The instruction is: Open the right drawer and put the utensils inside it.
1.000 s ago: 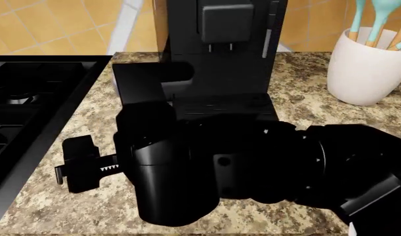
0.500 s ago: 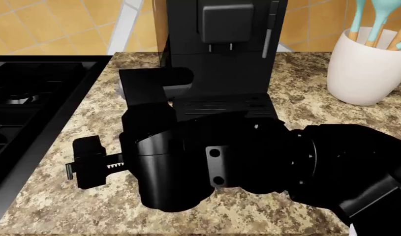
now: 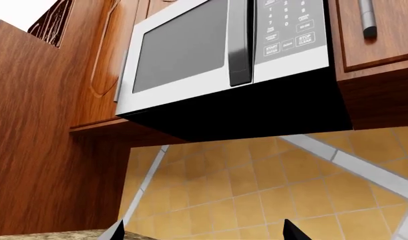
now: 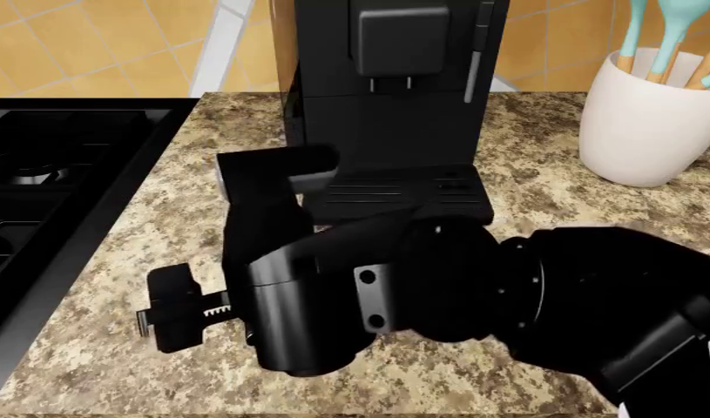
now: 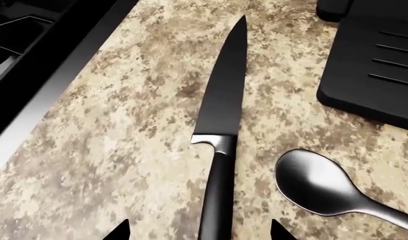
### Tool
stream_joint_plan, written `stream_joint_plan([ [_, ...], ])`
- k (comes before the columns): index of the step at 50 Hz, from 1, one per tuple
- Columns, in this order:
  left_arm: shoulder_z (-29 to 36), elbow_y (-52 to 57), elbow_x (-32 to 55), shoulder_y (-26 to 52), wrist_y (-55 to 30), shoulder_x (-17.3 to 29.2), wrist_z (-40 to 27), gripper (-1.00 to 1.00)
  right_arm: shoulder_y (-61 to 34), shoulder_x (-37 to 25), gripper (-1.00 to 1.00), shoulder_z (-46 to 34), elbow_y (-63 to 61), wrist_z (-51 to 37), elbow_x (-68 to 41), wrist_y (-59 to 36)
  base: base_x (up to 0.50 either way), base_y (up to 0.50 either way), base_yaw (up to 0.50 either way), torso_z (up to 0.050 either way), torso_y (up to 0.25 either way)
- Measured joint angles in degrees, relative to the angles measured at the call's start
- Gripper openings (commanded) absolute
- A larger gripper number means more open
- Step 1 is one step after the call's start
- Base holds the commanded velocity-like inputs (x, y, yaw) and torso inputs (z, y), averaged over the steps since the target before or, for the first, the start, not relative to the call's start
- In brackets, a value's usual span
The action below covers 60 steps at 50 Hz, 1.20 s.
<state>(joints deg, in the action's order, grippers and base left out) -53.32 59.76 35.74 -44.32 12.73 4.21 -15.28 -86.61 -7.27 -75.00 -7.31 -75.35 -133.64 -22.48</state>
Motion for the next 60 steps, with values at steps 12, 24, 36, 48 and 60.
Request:
stream_joint_plan([
  [12,0.07,-0.06,-0.12,0.09,-0.01,-0.01,-0.01,1.0,0.8,0.31,1.0,-1.87,0.96,1.08,-0.34,-1.32,0.0,0.0,0.0,0.0,0.0],
  [24,-0.26,-0.15,0.18,0.23,-0.01,-0.31,0.39,1.0,2.02,0.28,1.0,-3.77,2.18,2.2,-0.06,-2.24,0.0,0.0,0.0,0.0,0.0],
  [36,-0.29,-0.23,0.14,0.45,-0.09,-0.42,0.59,1.0,2.66,0.43,1.0,-4.37,2.15,1.82,1.18,-2.62,0.0,0.0,0.0,0.0,0.0],
  [48,-0.29,-0.15,0.11,0.35,0.07,-0.47,0.53,1.0,2.93,0.77,1.0,-4.8,1.88,1.04,2.6,-3.08,0.0,0.0,0.0,0.0,0.0],
  [60,-0.23,-0.01,-0.05,-0.01,0.45,-0.45,0.31,1.0,2.83,1.13,1.0,-5.47,1.88,0.29,3.99,-4.04,0.0,0.0,0.0,-0.003,0.0],
])
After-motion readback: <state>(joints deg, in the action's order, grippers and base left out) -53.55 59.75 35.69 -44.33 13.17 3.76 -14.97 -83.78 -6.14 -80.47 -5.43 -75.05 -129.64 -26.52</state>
